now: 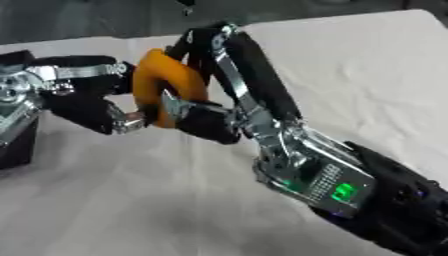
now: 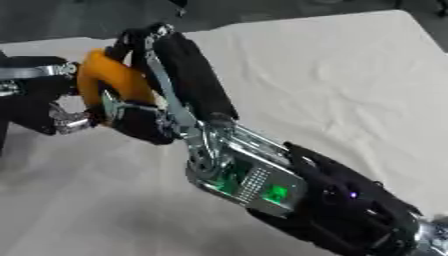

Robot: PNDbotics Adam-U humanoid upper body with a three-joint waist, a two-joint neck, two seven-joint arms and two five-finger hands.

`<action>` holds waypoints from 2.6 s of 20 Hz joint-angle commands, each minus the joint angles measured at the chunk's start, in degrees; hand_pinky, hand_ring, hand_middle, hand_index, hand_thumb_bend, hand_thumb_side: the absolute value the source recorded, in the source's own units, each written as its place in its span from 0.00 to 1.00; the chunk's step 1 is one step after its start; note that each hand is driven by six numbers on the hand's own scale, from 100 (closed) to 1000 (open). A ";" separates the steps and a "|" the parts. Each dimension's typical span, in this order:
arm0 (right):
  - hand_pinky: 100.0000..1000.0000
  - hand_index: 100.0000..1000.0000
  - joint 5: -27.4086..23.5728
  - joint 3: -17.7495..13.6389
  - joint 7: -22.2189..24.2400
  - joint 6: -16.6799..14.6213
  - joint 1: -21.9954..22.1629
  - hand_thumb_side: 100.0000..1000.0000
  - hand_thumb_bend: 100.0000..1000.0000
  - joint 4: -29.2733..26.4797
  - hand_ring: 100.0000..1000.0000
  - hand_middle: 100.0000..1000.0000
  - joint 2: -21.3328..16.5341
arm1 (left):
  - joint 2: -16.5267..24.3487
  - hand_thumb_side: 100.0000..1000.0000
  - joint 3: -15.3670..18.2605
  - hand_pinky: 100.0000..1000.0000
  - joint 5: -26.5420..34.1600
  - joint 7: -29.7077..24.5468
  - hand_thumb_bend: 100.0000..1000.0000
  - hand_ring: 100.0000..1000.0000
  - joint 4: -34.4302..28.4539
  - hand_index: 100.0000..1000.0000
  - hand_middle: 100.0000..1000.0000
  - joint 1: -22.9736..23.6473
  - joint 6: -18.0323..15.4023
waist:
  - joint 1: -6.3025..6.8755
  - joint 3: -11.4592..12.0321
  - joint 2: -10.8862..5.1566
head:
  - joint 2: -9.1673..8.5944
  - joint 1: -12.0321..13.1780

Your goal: Pick up the objects with one hand, pass them to the other hand, and then place them into the box on the other side of the table.

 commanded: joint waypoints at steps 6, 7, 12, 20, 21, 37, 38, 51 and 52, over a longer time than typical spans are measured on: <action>0.51 0.26 -0.79 -0.57 -5.62 4.47 -0.80 0.00 0.00 -1.18 0.34 0.33 -1.02 | 0.42 0.18 0.35 1.00 0.90 7.75 0.00 0.50 -0.44 0.13 0.25 -1.36 2.64 | -0.35 -0.17 -0.92 | -0.91 -0.19; 0.51 0.26 -0.82 -0.55 -5.65 4.48 -0.77 0.00 0.00 -1.18 0.34 0.33 -1.03 | 0.36 0.18 0.30 1.00 1.44 9.08 0.00 0.49 -0.46 0.12 0.24 -1.40 3.14 | -0.36 -0.19 -0.93 | -0.93 -0.19; 0.54 0.29 -0.72 -0.58 -5.49 4.77 -0.55 0.00 0.07 -1.18 0.37 0.36 -1.10 | 0.14 0.17 0.21 1.00 5.15 15.97 0.00 0.46 -0.52 0.09 0.20 -1.31 6.31 | -0.36 -0.29 -0.96 | -1.05 -0.12; 0.65 0.49 3.63 -0.66 -4.78 6.40 -0.47 0.18 0.33 -1.18 0.52 0.53 -1.32 | 0.07 0.17 0.21 1.00 9.61 25.29 0.00 0.42 -1.55 0.01 0.11 -1.45 8.34 | -0.34 -0.51 -1.12 | -0.95 -0.12; 0.66 0.51 4.50 -0.73 -4.53 7.00 -0.42 0.20 0.34 -1.18 0.54 0.55 -1.37 | 0.12 0.17 0.22 1.00 9.96 25.91 0.00 0.42 -1.64 0.00 0.11 -1.43 8.44 | -0.33 -0.53 -1.16 | -0.90 -0.12; 0.78 0.78 13.96 -3.66 -6.14 13.22 1.51 0.61 0.38 -1.18 0.78 0.82 -2.53 | 1.13 0.17 1.77 1.00 10.53 30.22 0.00 0.43 -0.81 0.00 0.08 -0.64 9.24 | -0.52 -0.61 -1.34 | -0.61 0.84; 0.78 0.78 13.98 -3.76 -6.43 13.22 1.61 0.61 0.38 -1.18 0.78 0.82 -2.58 | 1.20 0.17 1.99 1.00 10.67 30.69 0.00 0.43 -0.52 0.00 0.08 -0.55 9.18 | -0.52 -0.61 -1.33 | -0.61 1.08; 0.78 0.78 13.29 -3.74 -8.82 13.22 2.94 0.52 0.34 -1.18 0.78 0.82 -3.70 | 6.87 0.17 7.33 1.00 7.81 37.05 0.00 0.43 4.09 0.00 0.08 2.51 7.94 | -0.28 -0.43 -1.66 | 0.08 6.85; 0.78 0.78 13.09 -3.78 -8.81 13.22 3.16 0.52 0.33 -1.18 0.78 0.82 -3.84 | 7.89 0.17 7.83 1.00 7.41 37.35 0.00 0.43 4.03 0.00 0.08 3.18 7.73 | -0.30 -0.40 -1.72 | 0.09 7.58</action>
